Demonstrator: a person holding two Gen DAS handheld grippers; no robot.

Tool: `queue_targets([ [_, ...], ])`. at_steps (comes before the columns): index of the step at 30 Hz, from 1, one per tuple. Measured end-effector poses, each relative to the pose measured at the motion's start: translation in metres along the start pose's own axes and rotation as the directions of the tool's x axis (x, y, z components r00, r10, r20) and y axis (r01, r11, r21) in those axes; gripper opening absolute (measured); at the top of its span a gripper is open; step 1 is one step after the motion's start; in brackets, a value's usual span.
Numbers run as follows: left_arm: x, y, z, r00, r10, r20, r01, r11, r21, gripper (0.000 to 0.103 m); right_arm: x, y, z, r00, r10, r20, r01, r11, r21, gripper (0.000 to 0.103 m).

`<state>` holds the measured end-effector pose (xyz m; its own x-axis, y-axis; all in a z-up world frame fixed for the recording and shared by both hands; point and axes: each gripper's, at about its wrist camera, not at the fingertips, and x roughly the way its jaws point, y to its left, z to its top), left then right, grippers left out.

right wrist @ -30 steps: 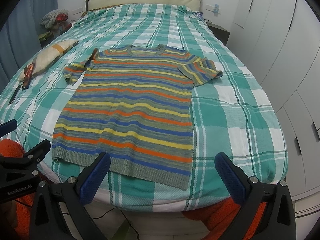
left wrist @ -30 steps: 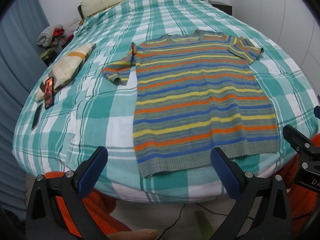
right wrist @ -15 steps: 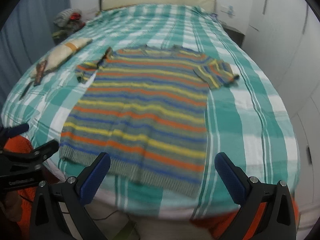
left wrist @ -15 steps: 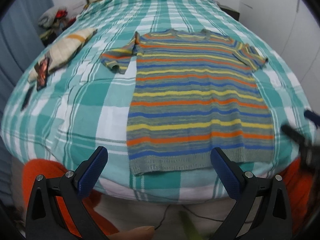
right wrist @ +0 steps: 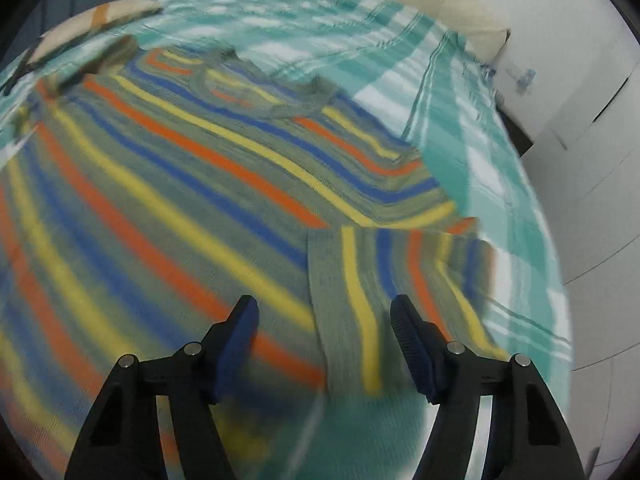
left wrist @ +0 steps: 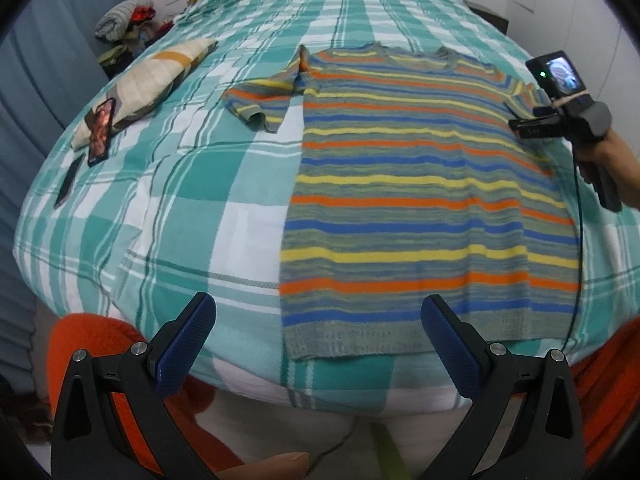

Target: Fold small clothes

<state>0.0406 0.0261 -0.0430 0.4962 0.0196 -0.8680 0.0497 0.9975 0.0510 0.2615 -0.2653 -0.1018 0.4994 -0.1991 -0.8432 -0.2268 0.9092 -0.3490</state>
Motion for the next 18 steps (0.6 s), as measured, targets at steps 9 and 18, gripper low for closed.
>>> queue_targets([
  [9, 0.010, -0.002, 0.002, 1.000, -0.007, -0.009, 0.007, 1.000, -0.011, 0.102, -0.038, -0.173, -0.066, 0.993, 0.003, 0.115, -0.061, 0.865, 0.497, 0.004],
  [18, -0.002, -0.042, 0.001, 0.999, -0.038, -0.003, 0.039, 0.995, 0.090, 0.102, -0.020, -0.257, -0.166, 0.994, 0.064, 0.092, -0.113, 0.590, 0.799, 0.004],
])
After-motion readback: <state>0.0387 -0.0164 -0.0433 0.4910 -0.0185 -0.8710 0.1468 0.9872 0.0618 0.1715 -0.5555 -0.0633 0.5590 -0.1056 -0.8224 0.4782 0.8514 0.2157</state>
